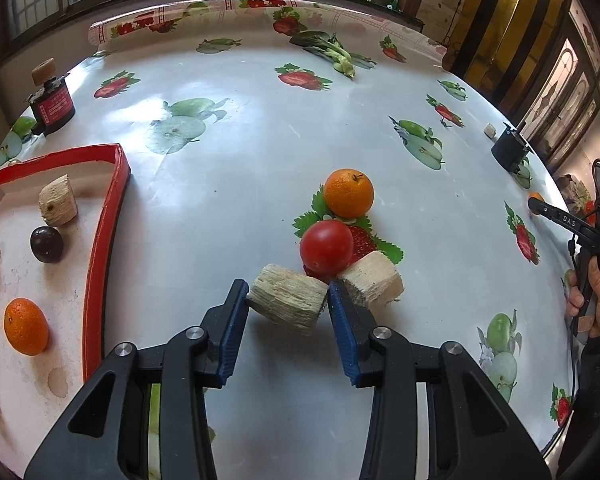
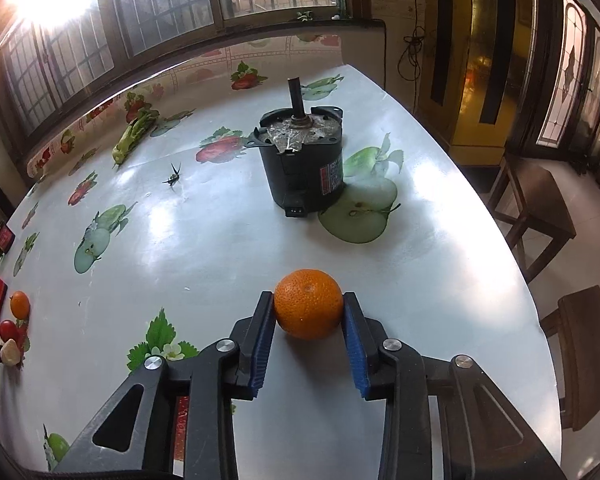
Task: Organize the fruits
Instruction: 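Close left gripper on a beige cork cylinder while right gripper grasps an orange, then carry the cork cylinder and orange in both grippers over the red tray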
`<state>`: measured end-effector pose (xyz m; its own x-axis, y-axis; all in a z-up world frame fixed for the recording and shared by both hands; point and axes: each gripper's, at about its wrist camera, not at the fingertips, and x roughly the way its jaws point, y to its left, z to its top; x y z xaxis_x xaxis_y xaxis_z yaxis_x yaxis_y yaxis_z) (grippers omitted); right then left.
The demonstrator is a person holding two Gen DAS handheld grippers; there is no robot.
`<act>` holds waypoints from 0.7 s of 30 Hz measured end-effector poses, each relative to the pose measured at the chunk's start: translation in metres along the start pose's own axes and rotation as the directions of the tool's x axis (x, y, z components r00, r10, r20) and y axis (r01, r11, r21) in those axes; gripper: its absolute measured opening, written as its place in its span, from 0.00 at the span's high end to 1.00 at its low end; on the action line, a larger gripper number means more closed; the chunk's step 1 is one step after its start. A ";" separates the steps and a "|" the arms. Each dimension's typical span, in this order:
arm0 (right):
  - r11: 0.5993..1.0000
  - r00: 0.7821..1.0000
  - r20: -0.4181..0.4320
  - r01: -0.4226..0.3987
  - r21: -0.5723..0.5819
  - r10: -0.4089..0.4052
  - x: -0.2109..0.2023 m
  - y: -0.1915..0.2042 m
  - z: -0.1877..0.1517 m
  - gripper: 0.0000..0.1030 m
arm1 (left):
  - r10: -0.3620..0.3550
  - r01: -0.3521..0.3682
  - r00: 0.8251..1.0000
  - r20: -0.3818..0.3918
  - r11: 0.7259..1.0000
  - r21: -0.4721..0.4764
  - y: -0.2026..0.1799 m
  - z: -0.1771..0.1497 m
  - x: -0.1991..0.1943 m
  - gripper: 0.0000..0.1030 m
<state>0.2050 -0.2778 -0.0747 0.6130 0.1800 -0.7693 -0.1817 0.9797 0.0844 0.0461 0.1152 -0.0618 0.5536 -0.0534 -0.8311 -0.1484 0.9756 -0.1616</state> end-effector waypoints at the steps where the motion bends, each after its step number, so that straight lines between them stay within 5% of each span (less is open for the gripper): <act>1: 1.000 1.000 0.001 -0.009 -0.012 0.009 -0.003 0.006 -0.001 0.67 | -0.001 0.001 1.000 0.005 1.000 -0.005 0.002 0.000 -0.003 0.63; 11: 0.975 0.980 -0.004 -0.198 -0.105 0.199 -0.035 0.087 -0.029 0.67 | 0.011 -0.009 0.999 0.041 0.999 -0.042 0.017 -0.012 -0.032 0.63; 21: 0.936 0.957 -0.021 -0.289 -0.200 0.291 -0.057 0.148 -0.043 0.67 | 0.046 -0.039 0.995 0.090 0.996 -0.076 0.035 -0.027 -0.066 0.63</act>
<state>0.1098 -0.1468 -0.0453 0.5176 0.4553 -0.7244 -0.5012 0.8475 0.1746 -0.0179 0.1467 -0.0271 0.6177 0.0107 -0.7864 -0.2317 0.9580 -0.1689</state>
